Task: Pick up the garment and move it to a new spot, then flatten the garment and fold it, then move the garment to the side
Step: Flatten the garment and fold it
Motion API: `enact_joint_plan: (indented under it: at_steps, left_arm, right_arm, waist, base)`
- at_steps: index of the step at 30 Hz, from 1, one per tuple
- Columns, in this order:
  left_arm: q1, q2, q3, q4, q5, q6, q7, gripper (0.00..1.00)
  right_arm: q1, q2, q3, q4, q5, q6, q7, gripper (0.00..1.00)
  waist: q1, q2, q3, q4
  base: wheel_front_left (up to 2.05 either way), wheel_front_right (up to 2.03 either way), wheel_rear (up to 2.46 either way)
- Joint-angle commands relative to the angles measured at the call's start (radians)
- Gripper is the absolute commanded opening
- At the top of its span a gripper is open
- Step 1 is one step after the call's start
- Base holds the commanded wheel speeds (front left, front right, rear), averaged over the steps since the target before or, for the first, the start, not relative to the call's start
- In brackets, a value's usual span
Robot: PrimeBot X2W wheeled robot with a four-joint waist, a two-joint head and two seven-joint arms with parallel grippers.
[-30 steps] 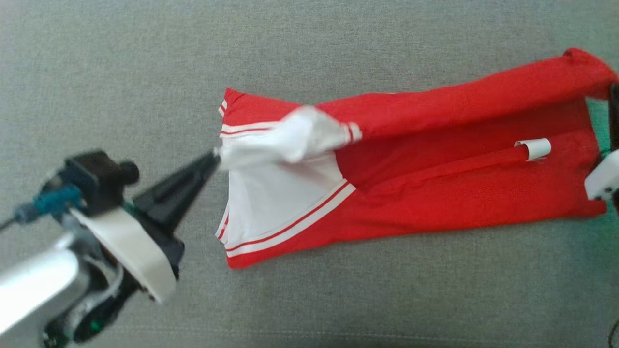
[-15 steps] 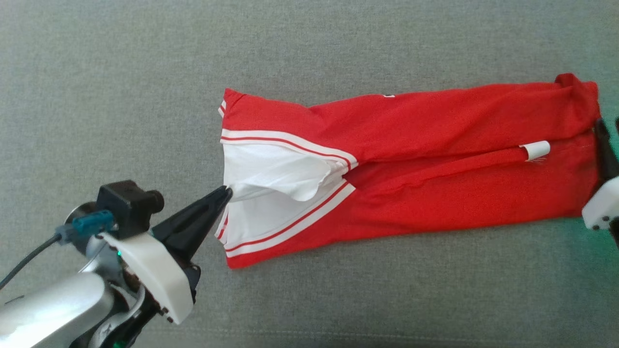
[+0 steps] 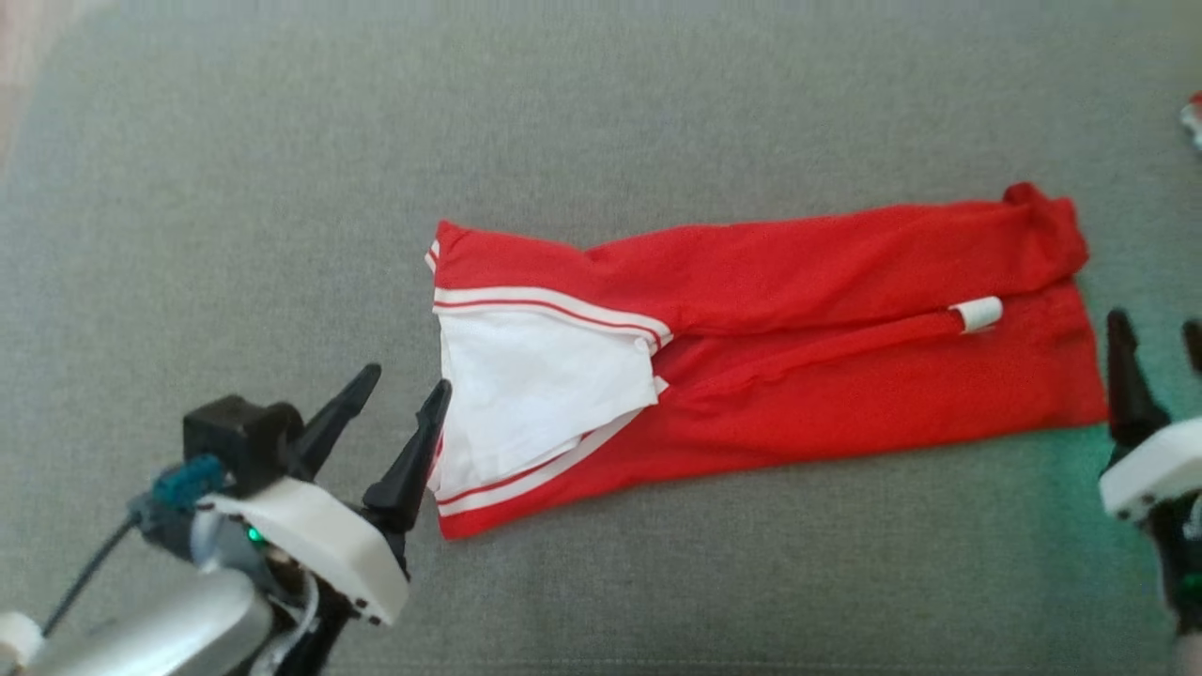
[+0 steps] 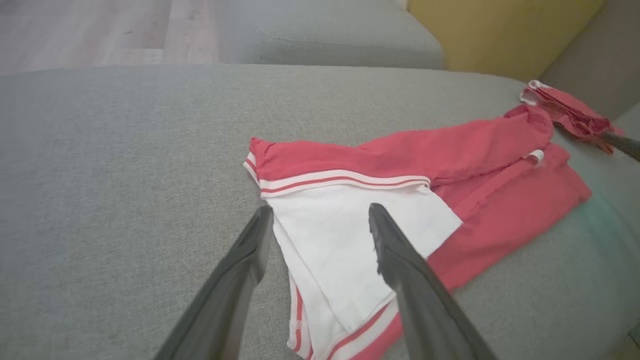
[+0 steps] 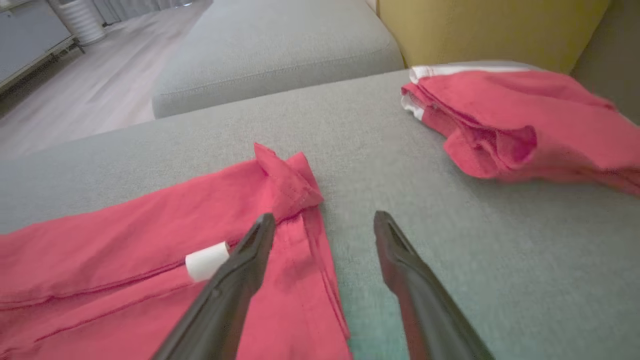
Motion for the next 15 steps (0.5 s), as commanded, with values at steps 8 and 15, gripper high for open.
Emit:
enact_joint_plan:
  at_steps: [8,15]
  left_arm:
    - [0.214,-0.197,0.299,0.099,0.189,0.01,-0.015,1.0]
    - [0.319,-0.345,0.393,0.15,0.33,-0.071,-0.015,1.0]
  right_arm:
    - [0.005,0.053,-0.035,0.108,0.065,-0.001,-0.05,1.0]
    - [-0.082,0.075,-0.101,0.239,0.049,-0.001,-0.049,1.0]
  waist:
    - [0.0,-0.0001,-0.123,0.035]
    - [0.0,-0.0001,-0.145,0.094]
  base:
    - [0.0,0.0,0.0]
    - [0.0,0.0,0.0]
